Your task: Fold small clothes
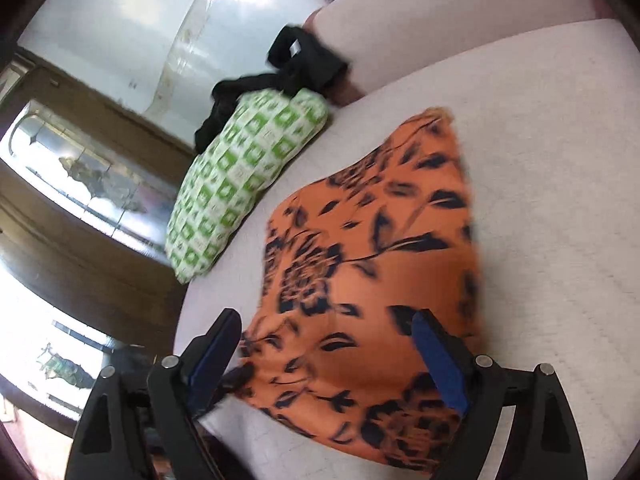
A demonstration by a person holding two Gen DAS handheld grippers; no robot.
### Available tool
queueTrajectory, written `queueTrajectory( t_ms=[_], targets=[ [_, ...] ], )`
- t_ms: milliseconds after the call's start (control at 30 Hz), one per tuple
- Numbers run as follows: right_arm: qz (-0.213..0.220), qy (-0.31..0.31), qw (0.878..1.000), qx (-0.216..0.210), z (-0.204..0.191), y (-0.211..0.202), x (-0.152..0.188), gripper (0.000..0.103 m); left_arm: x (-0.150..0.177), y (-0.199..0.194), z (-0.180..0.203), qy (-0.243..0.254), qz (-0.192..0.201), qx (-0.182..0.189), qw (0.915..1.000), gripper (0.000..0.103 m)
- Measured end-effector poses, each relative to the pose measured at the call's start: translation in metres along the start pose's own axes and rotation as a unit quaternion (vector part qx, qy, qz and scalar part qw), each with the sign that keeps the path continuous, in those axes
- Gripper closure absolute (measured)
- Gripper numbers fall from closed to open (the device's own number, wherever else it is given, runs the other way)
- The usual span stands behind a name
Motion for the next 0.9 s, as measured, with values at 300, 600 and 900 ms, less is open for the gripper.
queueTrajectory(
  t_ms=[300, 600, 900],
  targets=[
    [0.004, 0.044, 0.999, -0.001, 0.044, -0.006, 0.001, 0.014, -0.068, 0.051, 0.023, 0.053, -0.049, 0.029, 0.997, 0.053],
    [-0.005, 0.06, 0.998, -0.009, 0.067, 0.005, -0.004, 0.014, -0.077, 0.082, 0.023, 0.061, -0.069, 0.011, 0.9957, 0.092],
    [-0.023, 0.059, 0.998, -0.011, 0.065, 0.023, -0.013, 0.014, -0.068, 0.092, 0.006, 0.069, -0.043, -0.036, 0.996, 0.093]
  ],
)
Point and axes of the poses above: each gripper's, at about its wrist camera, not at the fingertips, and y roughly the way its jaws point, z to its right, x to its underside, the point moved 2 cm from there along y, roughly the way its jaws point, and after that the axes turned 4 degrees about -z, right-handed, at the moved point
